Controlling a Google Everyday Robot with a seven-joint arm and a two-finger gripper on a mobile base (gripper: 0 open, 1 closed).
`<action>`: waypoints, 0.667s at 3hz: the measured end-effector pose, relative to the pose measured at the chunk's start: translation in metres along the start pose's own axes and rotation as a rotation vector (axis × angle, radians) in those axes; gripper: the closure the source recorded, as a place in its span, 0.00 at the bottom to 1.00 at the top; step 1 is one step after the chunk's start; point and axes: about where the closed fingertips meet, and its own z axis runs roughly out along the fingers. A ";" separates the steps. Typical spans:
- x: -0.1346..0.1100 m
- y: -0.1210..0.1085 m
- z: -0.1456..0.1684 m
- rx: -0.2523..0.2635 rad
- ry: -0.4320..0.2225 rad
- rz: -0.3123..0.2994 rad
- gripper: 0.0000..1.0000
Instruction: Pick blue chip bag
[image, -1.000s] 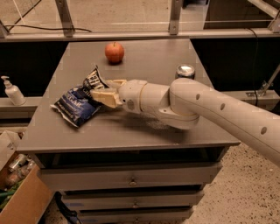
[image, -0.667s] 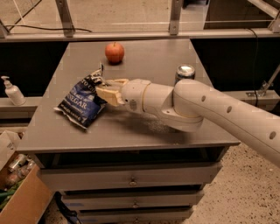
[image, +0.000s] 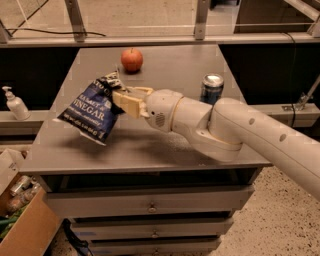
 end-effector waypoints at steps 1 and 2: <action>-0.022 0.016 -0.015 -0.030 -0.111 0.075 1.00; -0.021 0.016 -0.015 -0.030 -0.110 0.074 1.00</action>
Offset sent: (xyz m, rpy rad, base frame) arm -0.0136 -0.0093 0.0162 0.1096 0.0170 0.0103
